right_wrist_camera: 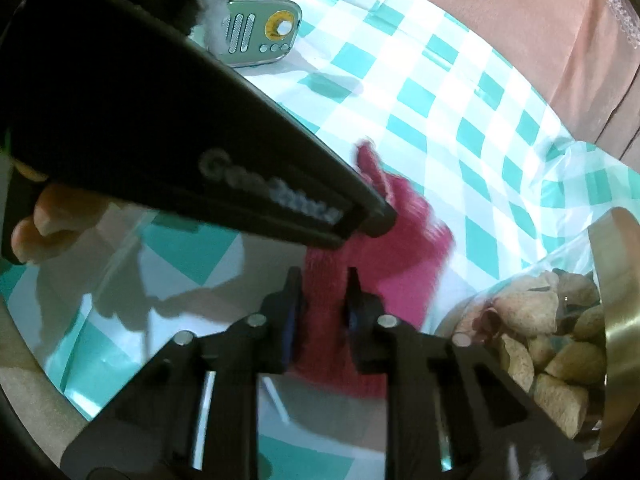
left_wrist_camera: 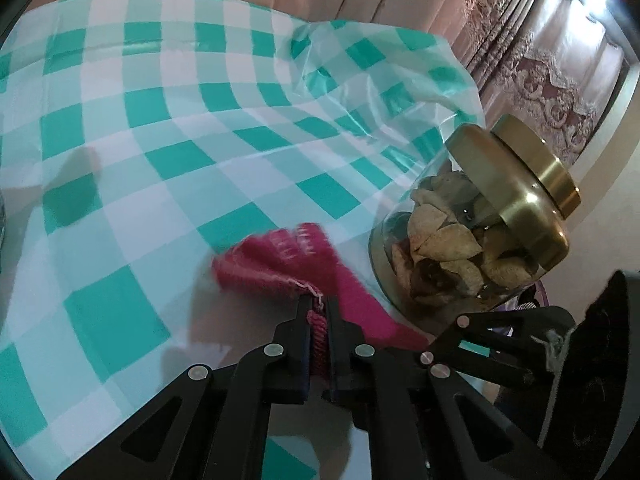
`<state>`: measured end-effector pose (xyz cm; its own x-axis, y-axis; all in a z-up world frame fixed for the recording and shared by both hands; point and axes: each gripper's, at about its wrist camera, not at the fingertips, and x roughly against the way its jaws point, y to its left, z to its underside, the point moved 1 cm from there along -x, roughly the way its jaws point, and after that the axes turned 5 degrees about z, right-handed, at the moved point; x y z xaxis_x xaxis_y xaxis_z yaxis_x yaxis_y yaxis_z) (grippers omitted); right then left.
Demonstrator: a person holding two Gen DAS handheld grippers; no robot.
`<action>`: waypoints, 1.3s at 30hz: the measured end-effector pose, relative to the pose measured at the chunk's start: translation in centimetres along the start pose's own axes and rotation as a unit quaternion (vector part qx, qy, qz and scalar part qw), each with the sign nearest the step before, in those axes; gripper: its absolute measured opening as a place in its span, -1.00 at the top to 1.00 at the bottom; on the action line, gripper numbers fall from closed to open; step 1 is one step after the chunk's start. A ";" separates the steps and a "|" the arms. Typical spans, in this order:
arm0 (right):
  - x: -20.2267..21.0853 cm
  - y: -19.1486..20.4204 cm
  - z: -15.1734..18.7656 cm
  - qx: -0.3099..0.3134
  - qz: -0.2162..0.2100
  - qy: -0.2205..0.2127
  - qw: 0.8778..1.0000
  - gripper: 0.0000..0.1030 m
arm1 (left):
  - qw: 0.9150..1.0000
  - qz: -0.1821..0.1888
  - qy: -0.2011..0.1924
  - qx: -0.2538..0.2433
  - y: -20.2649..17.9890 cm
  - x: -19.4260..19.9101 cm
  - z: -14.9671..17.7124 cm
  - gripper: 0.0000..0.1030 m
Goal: Organize soft objects
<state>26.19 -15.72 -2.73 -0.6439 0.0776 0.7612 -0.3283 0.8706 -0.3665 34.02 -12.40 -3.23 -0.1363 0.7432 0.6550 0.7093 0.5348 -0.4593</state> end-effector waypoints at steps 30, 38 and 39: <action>15.1 -8.6 7.8 -0.145 -0.104 -0.094 0.980 0.70 | 0.989 0.061 -0.133 0.030 -13.6 7.0 4.2 0.89; 18.2 -11.6 12.3 -0.177 -0.081 -0.072 0.978 0.70 | 0.989 0.079 -0.126 0.020 -19.8 4.2 4.4 0.89; 18.4 -12.0 13.1 -0.182 -0.073 -0.065 0.978 0.70 | 0.989 0.082 -0.120 0.021 -20.7 3.4 4.4 0.88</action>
<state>9.25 -31.13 8.70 -0.6992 -0.1028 0.7075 -0.1712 0.9849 -0.0260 15.87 -19.14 5.90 -0.1858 0.8928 0.4104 0.7062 0.4117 -0.5760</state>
